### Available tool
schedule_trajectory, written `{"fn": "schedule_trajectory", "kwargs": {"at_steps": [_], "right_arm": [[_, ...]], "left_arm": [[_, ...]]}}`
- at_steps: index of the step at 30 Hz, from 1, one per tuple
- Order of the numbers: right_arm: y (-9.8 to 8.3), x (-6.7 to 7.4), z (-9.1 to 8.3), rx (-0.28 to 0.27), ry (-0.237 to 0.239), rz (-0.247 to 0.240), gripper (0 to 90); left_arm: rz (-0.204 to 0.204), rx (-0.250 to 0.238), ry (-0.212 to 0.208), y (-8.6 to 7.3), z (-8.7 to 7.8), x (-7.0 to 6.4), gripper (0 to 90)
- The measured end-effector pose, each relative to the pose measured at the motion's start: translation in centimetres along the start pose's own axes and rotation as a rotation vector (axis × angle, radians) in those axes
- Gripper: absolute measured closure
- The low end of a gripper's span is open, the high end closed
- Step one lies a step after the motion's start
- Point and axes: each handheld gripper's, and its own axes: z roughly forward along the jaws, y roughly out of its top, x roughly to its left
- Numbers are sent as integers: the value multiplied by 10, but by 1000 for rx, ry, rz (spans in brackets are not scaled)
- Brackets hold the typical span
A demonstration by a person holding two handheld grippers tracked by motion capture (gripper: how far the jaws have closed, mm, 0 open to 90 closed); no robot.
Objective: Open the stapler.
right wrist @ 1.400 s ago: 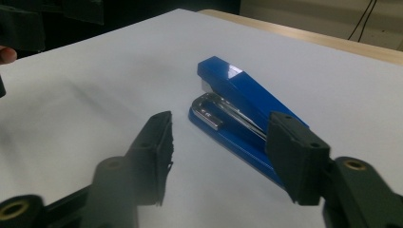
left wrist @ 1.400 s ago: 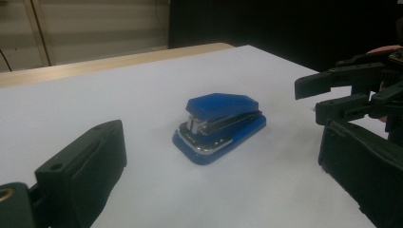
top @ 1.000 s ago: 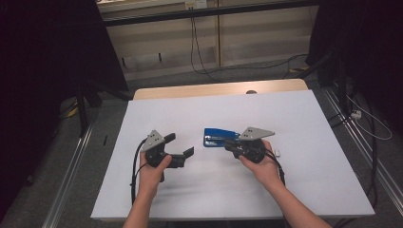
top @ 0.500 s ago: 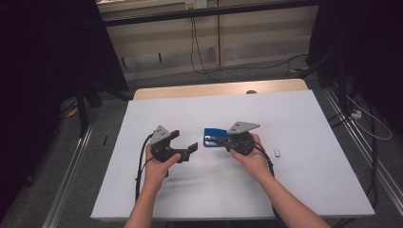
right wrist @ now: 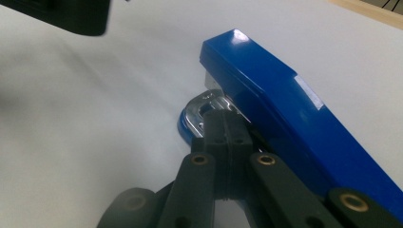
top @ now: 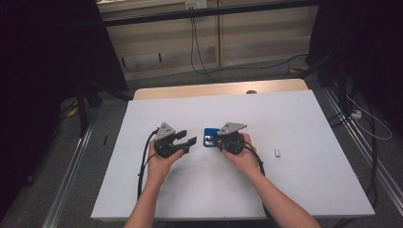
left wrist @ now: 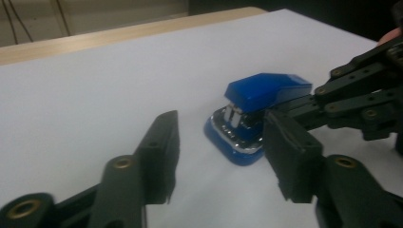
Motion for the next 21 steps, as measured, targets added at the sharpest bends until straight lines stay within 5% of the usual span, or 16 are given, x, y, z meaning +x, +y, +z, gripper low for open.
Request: {"fn": "schedule_trajectory", "kwargs": {"at_steps": [9, 21], "right_arm": [[1, 2, 2, 4, -24, -24, 900], [-2, 2, 1, -9, -28, -22, 900]], "left_arm": [[18, 65, -4, 2, 16, 1, 865], [-4, 125, -24, 7, 44, -3, 900]]}}
